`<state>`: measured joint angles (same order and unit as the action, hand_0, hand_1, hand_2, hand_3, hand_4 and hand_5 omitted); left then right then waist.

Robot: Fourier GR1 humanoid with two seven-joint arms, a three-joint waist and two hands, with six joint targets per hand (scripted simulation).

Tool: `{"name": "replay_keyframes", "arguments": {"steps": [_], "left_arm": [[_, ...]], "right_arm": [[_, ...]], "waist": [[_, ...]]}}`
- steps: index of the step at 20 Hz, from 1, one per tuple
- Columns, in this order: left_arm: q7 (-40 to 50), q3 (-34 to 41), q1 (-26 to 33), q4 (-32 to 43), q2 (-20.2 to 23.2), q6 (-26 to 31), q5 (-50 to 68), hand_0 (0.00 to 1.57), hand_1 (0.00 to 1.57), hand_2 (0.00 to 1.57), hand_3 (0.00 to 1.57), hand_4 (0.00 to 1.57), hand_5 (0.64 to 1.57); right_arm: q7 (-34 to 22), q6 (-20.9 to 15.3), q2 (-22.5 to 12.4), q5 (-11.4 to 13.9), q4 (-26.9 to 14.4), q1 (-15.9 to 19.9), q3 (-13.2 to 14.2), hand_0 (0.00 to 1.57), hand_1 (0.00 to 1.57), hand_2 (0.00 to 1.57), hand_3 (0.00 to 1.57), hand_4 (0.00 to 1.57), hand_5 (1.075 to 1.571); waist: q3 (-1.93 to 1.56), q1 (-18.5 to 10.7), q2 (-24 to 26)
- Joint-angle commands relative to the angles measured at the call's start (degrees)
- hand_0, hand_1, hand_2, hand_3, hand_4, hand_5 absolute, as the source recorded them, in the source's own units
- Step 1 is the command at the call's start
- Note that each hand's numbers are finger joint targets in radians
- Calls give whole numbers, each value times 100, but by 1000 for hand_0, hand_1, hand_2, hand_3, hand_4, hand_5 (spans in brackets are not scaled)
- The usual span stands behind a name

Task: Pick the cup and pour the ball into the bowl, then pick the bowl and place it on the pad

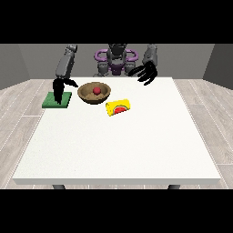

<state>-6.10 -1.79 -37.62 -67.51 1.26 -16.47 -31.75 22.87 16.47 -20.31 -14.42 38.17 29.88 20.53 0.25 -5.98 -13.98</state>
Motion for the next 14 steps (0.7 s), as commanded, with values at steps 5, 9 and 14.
{"name": "replay_keyframes", "arguments": {"steps": [5, 9, 14], "left_arm": [[-939, 651, 399, 703, -21, 462, 1337, 0, 0, 0, 0, 0, 1520], [-921, 1015, 291, 1015, 250, 488, 1537, 0, 0, 0, 0, 0, 1526], [-849, 610, 229, 725, 1, 481, 1462, 0, 0, 0, 0, 0, 1546]], "right_arm": [[-338, -271, 637, 290, 423, -104, -598, 0, 0, 0, 0, 185, 1544], [-482, -233, 761, 426, 510, -423, -847, 0, 0, 0, 0, 0, 1543], [-147, -376, 676, 234, -164, -1, -502, 0, 0, 0, 0, 193, 1549]], "waist": [[-22, 571, 308], [-23, 879, 571], [-27, 433, 272]]}}
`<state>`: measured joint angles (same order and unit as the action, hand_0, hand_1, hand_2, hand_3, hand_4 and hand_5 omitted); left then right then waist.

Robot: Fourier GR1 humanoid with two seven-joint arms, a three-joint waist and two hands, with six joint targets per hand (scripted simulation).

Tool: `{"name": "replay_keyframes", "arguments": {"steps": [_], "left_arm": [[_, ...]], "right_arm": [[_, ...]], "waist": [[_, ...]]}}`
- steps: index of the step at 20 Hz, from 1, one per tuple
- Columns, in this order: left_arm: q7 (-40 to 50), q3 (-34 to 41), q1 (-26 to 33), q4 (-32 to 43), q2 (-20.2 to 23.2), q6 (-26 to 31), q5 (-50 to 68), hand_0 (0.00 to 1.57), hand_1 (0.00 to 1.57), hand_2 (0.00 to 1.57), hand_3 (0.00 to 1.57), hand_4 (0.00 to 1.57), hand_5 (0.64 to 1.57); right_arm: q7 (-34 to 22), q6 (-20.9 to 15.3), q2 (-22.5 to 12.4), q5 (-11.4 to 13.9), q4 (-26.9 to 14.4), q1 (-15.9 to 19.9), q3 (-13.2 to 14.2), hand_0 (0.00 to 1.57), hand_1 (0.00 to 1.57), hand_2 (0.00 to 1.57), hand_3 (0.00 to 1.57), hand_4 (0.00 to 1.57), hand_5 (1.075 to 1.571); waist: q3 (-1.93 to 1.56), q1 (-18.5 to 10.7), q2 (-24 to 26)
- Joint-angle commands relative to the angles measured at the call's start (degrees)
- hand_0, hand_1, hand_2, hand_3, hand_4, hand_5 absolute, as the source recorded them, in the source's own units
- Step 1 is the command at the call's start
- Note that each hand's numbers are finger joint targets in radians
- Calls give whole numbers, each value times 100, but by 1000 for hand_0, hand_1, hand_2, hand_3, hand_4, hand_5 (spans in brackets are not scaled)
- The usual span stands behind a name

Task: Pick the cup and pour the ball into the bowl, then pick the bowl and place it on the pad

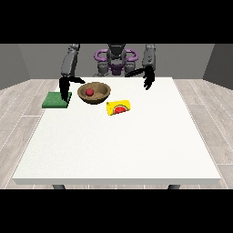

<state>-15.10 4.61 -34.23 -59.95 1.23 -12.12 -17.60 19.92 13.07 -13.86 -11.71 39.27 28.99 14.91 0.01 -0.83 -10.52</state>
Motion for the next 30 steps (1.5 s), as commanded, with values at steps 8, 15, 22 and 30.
{"name": "replay_keyframes", "arguments": {"steps": [8, 15, 22, 30], "left_arm": [[635, -363, -364, -926, 67, 435, 21, 0, 0, 0, 0, 0, 1557], [648, -399, -455, -800, -30, 299, -74, 0, 0, 0, 0, 0, 1562], [396, -279, 524, -495, 108, 594, 163, 0, 0, 0, 0, 0, 1564], [385, -211, -34, -865, 290, 859, 333, 0, 0, 0, 0, 0, 1568]], "right_arm": [[932, 218, -16, -166, -991, -105, 347, 0, 0, 0, 0, 133, 1531], [797, -144, 524, -126, -603, -147, 200, 0, 0, 0, 0, 244, 1532], [-40, -611, 886, -201, -427, -156, 76, 0, 0, 0, 0, 384, 1552], [-17, -1411, 539, 349, -1019, -211, -78, 1571, 1571, 1571, 1571, 1045, 1553]], "waist": [[-9, -694, -446], [-1, -691, -293], [1, -531, 628], [0, -858, -278]]}}
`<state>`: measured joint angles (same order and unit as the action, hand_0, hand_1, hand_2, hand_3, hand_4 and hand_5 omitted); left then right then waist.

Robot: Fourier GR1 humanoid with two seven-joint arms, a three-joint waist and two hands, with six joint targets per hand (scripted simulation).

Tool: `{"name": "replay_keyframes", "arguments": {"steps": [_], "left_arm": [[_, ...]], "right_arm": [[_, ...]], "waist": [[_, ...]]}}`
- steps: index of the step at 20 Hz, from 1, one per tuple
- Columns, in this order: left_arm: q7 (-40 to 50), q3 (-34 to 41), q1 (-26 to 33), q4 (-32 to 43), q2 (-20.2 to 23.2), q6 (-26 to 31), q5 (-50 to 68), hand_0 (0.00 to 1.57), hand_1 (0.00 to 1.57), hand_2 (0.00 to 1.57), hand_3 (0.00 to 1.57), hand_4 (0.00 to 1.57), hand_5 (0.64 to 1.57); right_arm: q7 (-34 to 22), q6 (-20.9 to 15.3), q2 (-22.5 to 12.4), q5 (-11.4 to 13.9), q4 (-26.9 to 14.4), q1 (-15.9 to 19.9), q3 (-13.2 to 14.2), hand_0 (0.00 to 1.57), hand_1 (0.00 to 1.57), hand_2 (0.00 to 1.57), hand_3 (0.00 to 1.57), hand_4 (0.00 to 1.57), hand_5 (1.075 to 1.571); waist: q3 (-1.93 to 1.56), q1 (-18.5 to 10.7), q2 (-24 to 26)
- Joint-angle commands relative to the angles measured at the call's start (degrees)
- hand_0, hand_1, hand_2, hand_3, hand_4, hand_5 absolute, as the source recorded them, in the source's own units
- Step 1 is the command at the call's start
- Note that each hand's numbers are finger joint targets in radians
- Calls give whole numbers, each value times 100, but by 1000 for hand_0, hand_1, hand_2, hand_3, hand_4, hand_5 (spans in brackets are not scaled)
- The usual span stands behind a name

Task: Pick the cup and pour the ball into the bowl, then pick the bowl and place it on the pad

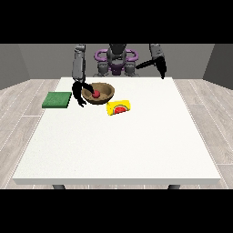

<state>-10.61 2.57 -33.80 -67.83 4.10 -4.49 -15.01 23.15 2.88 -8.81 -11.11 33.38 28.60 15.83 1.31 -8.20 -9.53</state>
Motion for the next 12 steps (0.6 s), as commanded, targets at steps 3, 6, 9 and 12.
{"name": "replay_keyframes", "arguments": {"steps": [3, 6, 9, 12], "left_arm": [[201, 52, -70, 37, -6, -41, 12, 0, 0, 0, 0, 0, 1569], [28, 338, 17, 165, 280, 256, 303, 0, 0, 0, 0, 0, 1570], [-422, 487, 446, 517, 287, -24, 239, 0, 0, 0, 0, 0, 1570], [-219, 697, 543, 814, 529, 256, 436, 0, 0, 0, 0, 0, 1570]], "right_arm": [[-889, -493, -76, 352, -374, 14, -272, 1571, 1571, 1571, 1571, 1042, 1549], [-1245, -872, -75, 450, -227, 265, -350, 1571, 1571, 1571, 1571, 1025, 1554], [-1965, -774, -226, 577, 4, 405, -590, 1571, 1571, 1571, 1571, 1019, 1554], [-2477, -1036, 225, 735, 268, 413, -914, 1571, 1571, 1571, 1571, 1030, 1558]], "waist": [[-129, -18, -23], [-127, 46, 160], [-127, 488, 478], [-126, 743, 982]]}}
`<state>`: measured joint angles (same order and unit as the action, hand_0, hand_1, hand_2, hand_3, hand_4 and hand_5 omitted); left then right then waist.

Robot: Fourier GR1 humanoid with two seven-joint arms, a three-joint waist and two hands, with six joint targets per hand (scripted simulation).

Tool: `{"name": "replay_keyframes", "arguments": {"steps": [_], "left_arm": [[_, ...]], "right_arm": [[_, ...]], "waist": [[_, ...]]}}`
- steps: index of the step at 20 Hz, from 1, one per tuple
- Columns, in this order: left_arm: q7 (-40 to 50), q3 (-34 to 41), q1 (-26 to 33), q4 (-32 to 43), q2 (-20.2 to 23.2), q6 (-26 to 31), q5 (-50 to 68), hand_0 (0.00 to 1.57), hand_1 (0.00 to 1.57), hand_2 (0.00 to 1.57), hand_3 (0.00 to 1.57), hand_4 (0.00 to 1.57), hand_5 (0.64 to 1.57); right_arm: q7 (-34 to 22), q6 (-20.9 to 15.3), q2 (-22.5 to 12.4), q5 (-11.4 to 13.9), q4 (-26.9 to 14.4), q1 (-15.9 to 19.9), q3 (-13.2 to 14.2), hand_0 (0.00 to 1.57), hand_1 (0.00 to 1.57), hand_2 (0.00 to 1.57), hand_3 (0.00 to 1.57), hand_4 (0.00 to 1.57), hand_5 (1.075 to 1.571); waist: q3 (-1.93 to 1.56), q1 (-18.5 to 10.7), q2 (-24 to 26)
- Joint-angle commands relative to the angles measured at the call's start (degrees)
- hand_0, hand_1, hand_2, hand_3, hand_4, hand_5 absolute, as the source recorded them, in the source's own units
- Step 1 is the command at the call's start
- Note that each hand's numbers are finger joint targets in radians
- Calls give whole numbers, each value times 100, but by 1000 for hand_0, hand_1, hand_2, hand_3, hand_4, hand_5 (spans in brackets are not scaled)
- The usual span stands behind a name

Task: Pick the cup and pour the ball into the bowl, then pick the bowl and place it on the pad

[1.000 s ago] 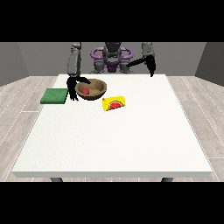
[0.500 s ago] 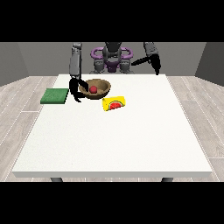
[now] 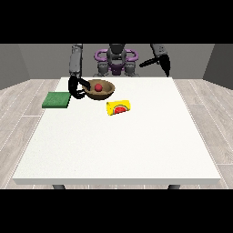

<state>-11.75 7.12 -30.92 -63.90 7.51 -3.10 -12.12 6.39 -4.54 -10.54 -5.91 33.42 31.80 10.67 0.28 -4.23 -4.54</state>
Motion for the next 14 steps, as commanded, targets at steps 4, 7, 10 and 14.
{"name": "replay_keyframes", "arguments": {"steps": [4, 7, 10, 14], "left_arm": [[-209, 363, 147, 415, 375, 6, 136, 0, 0, 0, 0, 0, 1570], [-512, 403, 454, 511, 291, -85, 167, 0, 0, 0, 0, 0, 1569], [-294, 107, 355, 24, 159, -12, 97, 0, 0, 0, 0, 0, 1569], [-719, 345, 421, 602, 117, -416, 81, 0, 0, 0, 0, 0, 1567]], "right_arm": [[-1312, 196, -107, -204, 469, 265, -43, 1571, 1571, 1571, 1571, 1048, 1553], [-1733, 521, -705, -378, 630, 537, 158, 1571, 1571, 1571, 1571, 1061, 1559], [-986, 916, -1293, -604, 313, 193, 622, 1571, 1571, 1571, 1571, 1058, 1564], [-1543, 1008, -1114, -584, 761, 201, 350, 1571, 1571, 1571, 1571, 1062, 1560]], "waist": [[-27, 483, 283], [-25, 527, 316], [-31, 202, -91], [-26, 680, 67]]}}
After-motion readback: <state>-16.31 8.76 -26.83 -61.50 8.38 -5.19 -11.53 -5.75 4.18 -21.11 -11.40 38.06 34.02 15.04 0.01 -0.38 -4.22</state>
